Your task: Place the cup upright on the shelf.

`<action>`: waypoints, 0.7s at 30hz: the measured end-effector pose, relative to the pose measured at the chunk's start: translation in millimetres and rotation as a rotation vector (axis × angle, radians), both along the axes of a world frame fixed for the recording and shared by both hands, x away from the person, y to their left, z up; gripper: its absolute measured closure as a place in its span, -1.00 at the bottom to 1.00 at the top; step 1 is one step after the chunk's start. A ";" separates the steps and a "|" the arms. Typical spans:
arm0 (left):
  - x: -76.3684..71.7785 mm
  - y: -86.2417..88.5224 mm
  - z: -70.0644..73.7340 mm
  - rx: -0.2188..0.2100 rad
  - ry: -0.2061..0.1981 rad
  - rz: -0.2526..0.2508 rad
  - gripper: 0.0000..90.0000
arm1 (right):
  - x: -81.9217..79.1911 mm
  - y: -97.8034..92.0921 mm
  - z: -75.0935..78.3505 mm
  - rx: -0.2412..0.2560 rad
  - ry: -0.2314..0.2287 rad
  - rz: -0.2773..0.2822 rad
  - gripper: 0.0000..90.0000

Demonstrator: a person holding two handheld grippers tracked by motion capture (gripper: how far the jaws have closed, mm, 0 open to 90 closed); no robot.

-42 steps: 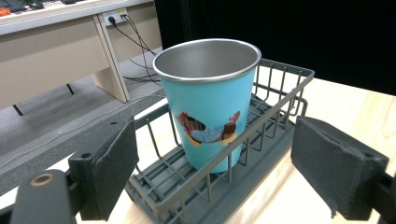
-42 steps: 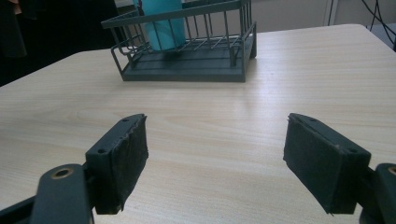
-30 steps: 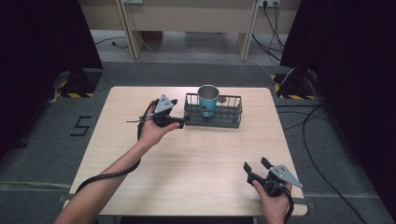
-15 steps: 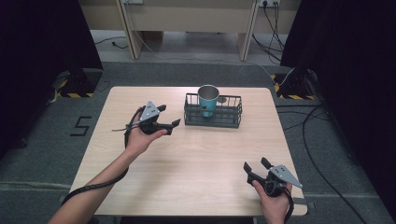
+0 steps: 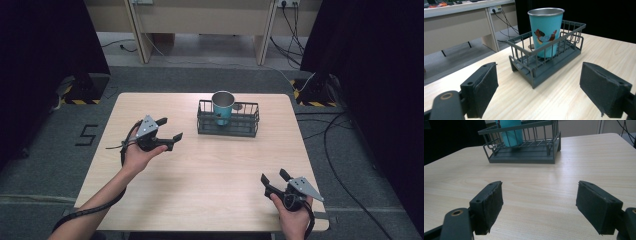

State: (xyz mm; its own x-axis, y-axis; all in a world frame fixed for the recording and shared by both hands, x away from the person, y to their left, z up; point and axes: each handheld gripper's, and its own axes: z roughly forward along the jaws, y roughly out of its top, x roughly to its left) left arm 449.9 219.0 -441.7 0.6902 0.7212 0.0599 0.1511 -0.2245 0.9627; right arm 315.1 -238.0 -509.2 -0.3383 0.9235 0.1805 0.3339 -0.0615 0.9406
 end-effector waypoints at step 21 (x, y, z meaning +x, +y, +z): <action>-35.5 31.4 -12.0 -0.012 0.008 0.031 -0.69 | -0.3 0.4 -0.5 0.000 0.002 -0.003 -0.51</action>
State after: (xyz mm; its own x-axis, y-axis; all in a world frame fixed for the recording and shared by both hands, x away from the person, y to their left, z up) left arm 414.4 250.4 -453.7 0.6682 0.7426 0.0458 0.1652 -0.2081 0.9640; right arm 314.7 -237.5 -509.7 -0.3350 0.9245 0.1816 0.3356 -0.0630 0.9399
